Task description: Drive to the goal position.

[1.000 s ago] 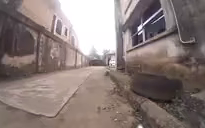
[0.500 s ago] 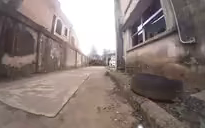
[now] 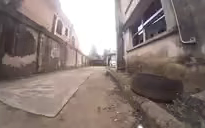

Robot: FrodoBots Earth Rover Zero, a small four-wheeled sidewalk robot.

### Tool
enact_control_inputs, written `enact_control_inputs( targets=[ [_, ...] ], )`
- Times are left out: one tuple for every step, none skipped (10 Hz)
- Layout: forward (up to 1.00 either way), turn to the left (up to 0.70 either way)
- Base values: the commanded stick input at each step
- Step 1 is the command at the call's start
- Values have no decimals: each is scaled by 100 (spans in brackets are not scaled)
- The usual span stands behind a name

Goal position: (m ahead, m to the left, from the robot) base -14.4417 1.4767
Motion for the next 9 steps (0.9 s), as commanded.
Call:
enact_control_inputs(
  targets=[
    [0, 45],
    [0, 45],
    [0, 45],
    [0, 45],
    [0, 45],
    [0, 45],
    [0, 45],
    [0, 45],
    [0, 45]
  ],
)
